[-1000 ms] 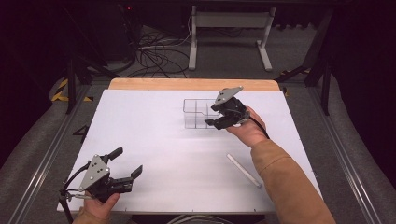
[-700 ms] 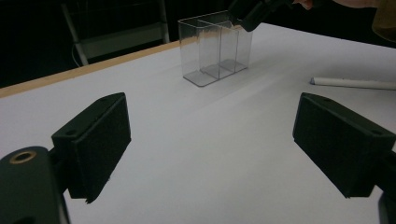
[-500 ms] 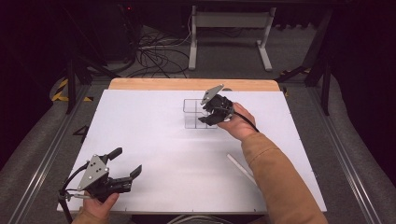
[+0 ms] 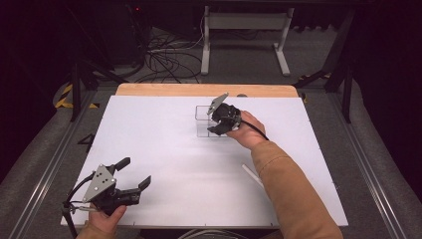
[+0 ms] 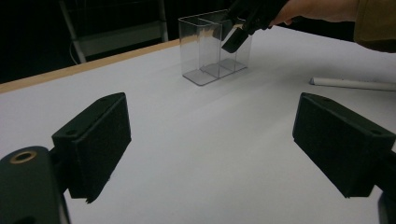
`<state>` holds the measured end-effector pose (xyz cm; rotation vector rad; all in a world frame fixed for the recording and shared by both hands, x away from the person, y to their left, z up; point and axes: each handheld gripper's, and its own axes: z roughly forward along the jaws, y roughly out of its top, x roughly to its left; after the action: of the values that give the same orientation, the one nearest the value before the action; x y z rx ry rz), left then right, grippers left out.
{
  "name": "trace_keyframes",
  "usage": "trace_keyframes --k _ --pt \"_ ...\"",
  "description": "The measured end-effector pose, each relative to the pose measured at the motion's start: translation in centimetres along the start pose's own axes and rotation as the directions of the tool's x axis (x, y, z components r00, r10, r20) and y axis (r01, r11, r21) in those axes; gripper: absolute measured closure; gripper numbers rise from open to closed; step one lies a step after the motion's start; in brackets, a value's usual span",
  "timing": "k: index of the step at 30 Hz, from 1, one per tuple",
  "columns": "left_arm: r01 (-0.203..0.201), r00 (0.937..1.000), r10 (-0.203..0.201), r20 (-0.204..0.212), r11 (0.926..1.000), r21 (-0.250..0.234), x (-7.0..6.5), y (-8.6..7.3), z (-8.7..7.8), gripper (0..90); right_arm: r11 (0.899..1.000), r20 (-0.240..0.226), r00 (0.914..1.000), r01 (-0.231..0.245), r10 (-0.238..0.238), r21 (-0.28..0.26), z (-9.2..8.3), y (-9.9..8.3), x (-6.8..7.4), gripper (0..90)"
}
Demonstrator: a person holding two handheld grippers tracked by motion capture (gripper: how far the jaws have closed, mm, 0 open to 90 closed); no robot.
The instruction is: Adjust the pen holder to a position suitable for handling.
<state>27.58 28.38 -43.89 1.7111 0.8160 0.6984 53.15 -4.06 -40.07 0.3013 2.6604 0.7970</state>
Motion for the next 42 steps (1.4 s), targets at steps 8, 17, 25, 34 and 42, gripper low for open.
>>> trace_keyframes --k 8,17,25,34,42 --pt "0.003 1.0000 -0.003 0.002 1.0000 -0.002 0.0 0.0 0.0 12.1 0.999 0.019 0.9995 0.027 -0.027 0.018 0.7 0.2 0.4 63.8" --pt "0.000 1.0000 0.000 0.001 1.0000 -0.004 0.1 0.0 0.0 12.1 0.998 0.015 0.9989 0.043 -0.044 0.050 0.9 0.3 0.6 69.8" --pt "0.001 1.0000 -0.001 -0.001 1.0000 -0.003 0.1 0.0 0.0 12.1 0.995 0.004 0.9964 0.084 -0.084 0.049 0.5 0.3 0.8 76.8" --pt "0.002 1.0000 -0.002 -0.002 1.0000 -0.007 0.0 0.0 0.0 12.1 0.995 -0.041 0.9946 0.097 -0.095 0.035 -0.6 0.6 1.4 87.0" --pt "0.006 1.0000 -0.006 0.001 1.0000 -0.006 -0.1 0.0 0.1 12.1 0.991 -0.070 0.9885 0.132 -0.134 -0.022 -3.3 1.6 3.0 87.0"
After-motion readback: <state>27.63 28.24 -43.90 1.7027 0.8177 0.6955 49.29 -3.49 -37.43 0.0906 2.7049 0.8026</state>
